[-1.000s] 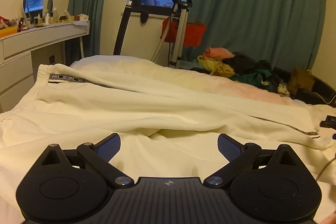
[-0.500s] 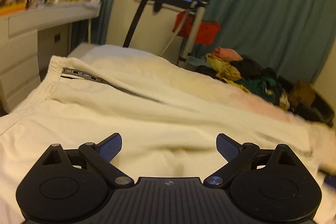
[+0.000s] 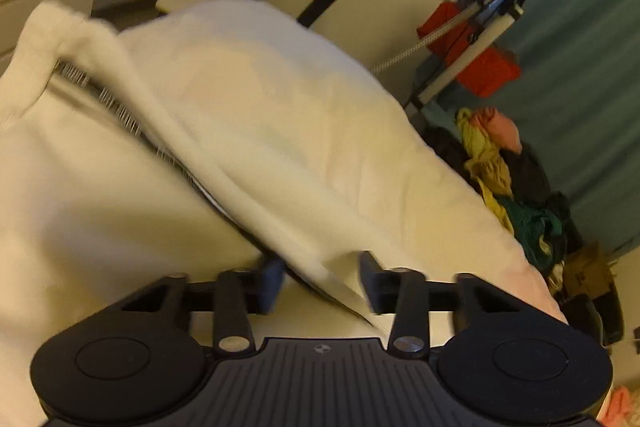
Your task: Fold clothes
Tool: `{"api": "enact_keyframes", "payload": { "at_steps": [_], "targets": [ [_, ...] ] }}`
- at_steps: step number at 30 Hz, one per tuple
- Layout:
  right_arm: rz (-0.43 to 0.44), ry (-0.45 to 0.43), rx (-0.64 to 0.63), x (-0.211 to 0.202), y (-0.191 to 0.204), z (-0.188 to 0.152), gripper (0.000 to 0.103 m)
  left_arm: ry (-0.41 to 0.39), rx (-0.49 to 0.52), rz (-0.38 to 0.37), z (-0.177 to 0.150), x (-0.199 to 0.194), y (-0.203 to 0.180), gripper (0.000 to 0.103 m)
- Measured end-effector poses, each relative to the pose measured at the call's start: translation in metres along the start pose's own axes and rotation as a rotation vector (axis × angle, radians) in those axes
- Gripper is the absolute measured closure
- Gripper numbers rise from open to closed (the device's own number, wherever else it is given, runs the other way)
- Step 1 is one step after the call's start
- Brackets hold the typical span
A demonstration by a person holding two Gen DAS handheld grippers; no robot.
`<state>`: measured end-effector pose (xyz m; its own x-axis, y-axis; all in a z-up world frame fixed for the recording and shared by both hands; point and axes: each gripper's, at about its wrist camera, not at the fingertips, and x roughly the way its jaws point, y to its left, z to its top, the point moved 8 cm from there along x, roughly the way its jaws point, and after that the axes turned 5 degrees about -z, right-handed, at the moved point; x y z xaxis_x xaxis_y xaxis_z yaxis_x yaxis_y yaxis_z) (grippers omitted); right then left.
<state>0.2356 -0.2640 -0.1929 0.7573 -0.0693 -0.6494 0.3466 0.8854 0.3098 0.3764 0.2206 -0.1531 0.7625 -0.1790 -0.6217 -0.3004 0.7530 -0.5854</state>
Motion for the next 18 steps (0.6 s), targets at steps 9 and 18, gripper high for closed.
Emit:
{"api": "enact_keyframes", "payload": {
  "at_steps": [9, 18],
  "targets": [
    [0.014, 0.008, 0.049, 0.023, -0.003, 0.004, 0.027, -0.073, -0.07, -0.042, 0.056, 0.008, -0.004, 0.098],
    [-0.013, -0.011, 0.081, 0.023, -0.013, 0.009, 0.027, -0.204, 0.176, 0.274, 0.076, 0.055, -0.03, 0.093]
  ]
}}
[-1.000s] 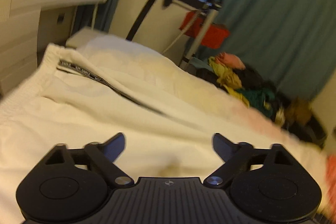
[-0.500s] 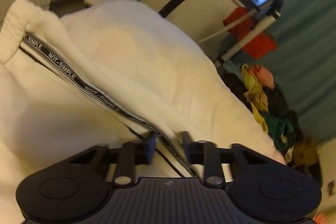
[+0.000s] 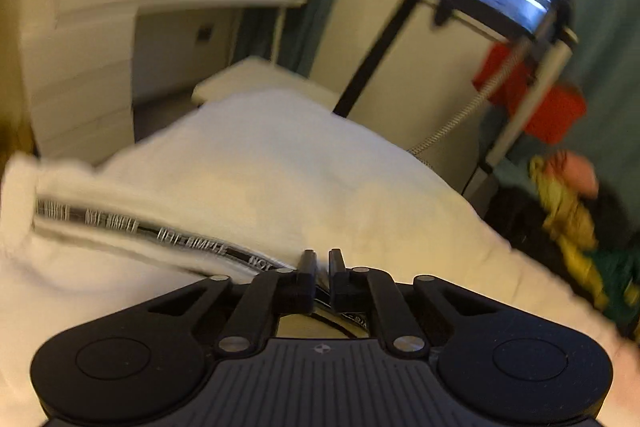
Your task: Fold clothes
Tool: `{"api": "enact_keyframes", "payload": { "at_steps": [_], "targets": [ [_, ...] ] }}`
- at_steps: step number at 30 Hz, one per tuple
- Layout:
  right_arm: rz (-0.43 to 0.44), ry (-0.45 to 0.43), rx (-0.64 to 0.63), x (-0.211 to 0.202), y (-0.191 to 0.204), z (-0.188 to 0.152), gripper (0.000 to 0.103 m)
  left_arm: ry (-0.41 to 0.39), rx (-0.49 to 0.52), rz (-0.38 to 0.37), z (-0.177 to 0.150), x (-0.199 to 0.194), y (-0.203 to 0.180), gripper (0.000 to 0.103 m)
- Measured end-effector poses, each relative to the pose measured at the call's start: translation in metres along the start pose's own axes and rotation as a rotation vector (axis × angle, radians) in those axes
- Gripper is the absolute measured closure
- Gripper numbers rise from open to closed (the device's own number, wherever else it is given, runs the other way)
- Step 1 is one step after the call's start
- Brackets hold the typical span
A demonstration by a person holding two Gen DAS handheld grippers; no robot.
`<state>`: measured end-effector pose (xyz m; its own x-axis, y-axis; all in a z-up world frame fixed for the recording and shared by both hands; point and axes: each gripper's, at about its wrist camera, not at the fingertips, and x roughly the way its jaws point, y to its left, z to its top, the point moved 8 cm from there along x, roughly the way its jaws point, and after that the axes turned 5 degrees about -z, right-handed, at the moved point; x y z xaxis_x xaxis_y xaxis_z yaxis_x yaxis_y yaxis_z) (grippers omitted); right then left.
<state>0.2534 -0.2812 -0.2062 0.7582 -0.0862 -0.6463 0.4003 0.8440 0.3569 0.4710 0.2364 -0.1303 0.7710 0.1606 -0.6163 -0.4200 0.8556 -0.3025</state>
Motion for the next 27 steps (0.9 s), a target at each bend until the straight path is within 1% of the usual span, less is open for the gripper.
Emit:
{"api": "enact_keyframes", "payload": {
  "at_steps": [1, 2, 3, 6, 8, 10, 12, 14, 16, 17, 18, 19, 20, 22, 24, 25, 26, 27],
  "targets": [
    [-0.002, -0.008, 0.002, -0.001, -0.001, 0.002, 0.027, -0.011, 0.051, -0.006, -0.001, -0.003, -0.008, 0.082],
    [-0.002, -0.013, 0.007, -0.003, -0.002, 0.004, 0.027, -0.022, 0.102, -0.012, -0.003, -0.006, -0.015, 0.073],
    [0.001, -0.015, 0.013, -0.004, -0.002, 0.005, 0.027, -0.016, 0.16, -0.021, -0.007, -0.012, -0.022, 0.071],
    [0.006, -0.028, 0.012, -0.006, -0.004, 0.01, 0.027, -0.007, 0.317, -0.1, -0.036, -0.041, -0.05, 0.061],
    [0.012, -0.03, 0.02, -0.007, -0.006, 0.013, 0.027, -0.001, 0.422, -0.153, -0.056, -0.06, -0.068, 0.05],
    [0.049, -0.008, 0.077, -0.005, -0.014, 0.019, 0.027, 0.023, 0.478, -0.236, -0.095, -0.09, -0.083, 0.049],
    [0.084, 0.002, 0.147, -0.004, -0.025, 0.028, 0.027, 0.065, 0.47, -0.29, -0.132, -0.115, -0.085, 0.049],
    [0.115, 0.002, 0.228, -0.003, -0.042, 0.039, 0.027, 0.108, 0.461, -0.344, -0.168, -0.14, -0.088, 0.045],
    [0.137, 0.009, 0.315, 0.0, -0.062, 0.05, 0.026, 0.188, 0.318, -0.376, -0.19, -0.147, -0.08, 0.043],
    [0.147, 0.012, 0.358, 0.003, -0.073, 0.055, 0.026, 0.228, 0.244, -0.392, -0.2, -0.151, -0.076, 0.04],
    [0.151, 0.013, 0.416, 0.008, -0.086, 0.06, 0.026, 0.244, 0.169, -0.416, -0.205, -0.151, -0.073, 0.039],
    [0.154, 0.015, 0.474, 0.013, -0.099, 0.065, 0.031, 0.259, 0.094, -0.44, -0.21, -0.15, -0.07, 0.036],
    [0.158, 0.016, 0.532, 0.018, -0.112, 0.07, 0.031, 0.274, 0.019, -0.464, -0.214, -0.15, -0.066, 0.033],
    [0.156, 0.012, 0.633, 0.035, -0.133, 0.078, 0.032, 0.323, -0.099, -0.485, -0.213, -0.139, -0.06, 0.032],
    [0.147, 0.012, 0.661, 0.054, -0.146, 0.082, 0.031, 0.38, -0.224, -0.514, -0.208, -0.129, -0.052, 0.032],
    [0.137, 0.009, 0.671, 0.063, -0.153, 0.084, 0.036, 0.407, -0.276, -0.55, -0.201, -0.121, -0.05, 0.031],
    [0.143, -0.012, 0.697, 0.07, -0.16, 0.087, 0.037, 0.433, -0.327, -0.586, -0.193, -0.113, -0.049, 0.029],
    [0.154, -0.041, 0.733, 0.075, -0.166, 0.092, 0.04, 0.445, -0.343, -0.616, -0.191, -0.114, -0.05, 0.028]
  ]
}}
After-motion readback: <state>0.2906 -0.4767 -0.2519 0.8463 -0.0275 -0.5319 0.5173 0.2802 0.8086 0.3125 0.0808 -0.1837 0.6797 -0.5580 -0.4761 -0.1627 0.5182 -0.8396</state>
